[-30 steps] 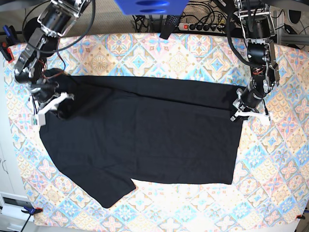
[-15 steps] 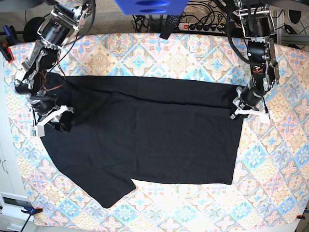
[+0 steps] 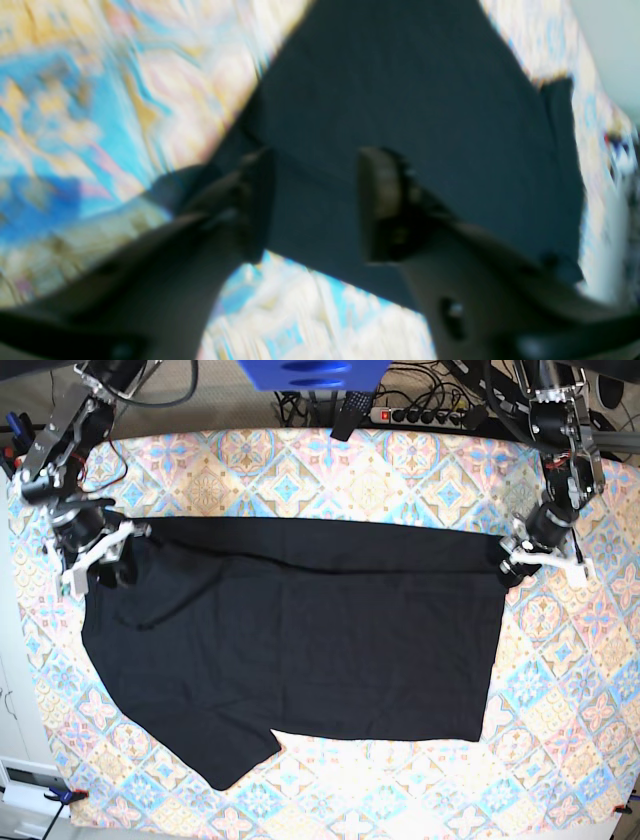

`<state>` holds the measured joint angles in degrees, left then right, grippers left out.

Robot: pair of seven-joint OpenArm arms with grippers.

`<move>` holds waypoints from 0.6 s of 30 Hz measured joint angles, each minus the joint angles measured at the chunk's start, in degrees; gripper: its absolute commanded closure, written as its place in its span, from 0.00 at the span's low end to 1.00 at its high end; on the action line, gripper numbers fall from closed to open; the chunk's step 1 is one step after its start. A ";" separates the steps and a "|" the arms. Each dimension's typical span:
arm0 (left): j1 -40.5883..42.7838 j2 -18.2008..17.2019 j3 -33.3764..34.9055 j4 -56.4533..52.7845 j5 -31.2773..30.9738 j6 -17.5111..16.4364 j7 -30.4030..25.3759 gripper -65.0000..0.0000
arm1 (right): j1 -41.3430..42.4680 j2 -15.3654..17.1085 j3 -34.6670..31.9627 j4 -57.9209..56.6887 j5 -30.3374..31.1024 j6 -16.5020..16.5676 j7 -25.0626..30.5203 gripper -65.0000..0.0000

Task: Fold the T-shirt properly
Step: 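Lift the shirt edge with both grippers and lay it back down, then hold the shirt edge with both grippers and adjust its position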

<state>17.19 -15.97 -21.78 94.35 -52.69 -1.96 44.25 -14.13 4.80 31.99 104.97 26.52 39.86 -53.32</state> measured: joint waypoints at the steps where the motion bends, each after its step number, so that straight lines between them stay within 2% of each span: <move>1: 0.87 0.09 -0.63 1.20 -0.20 -0.31 0.20 0.49 | -1.07 0.02 -0.02 0.00 0.02 -0.02 -0.02 0.68; 3: 2.51 -0.09 -1.40 2.54 -1.05 -0.37 0.55 0.46 | -3.54 0.07 0.11 0.00 -0.04 -0.04 0.07 0.68; 9: 5.35 0.24 -1.55 1.40 -2.51 -0.02 1.33 0.45 | -6.60 0.00 0.02 0.00 -0.24 0.00 -0.02 0.68; 18: 0.37 2.23 -1.29 -12.57 -2.93 -0.28 0.50 0.45 | -6.84 0.02 -0.11 -0.22 -0.22 -0.02 0.11 0.68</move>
<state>17.56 -13.74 -23.07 81.78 -55.61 -2.24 44.75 -20.97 4.82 31.88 104.75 26.30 39.83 -53.21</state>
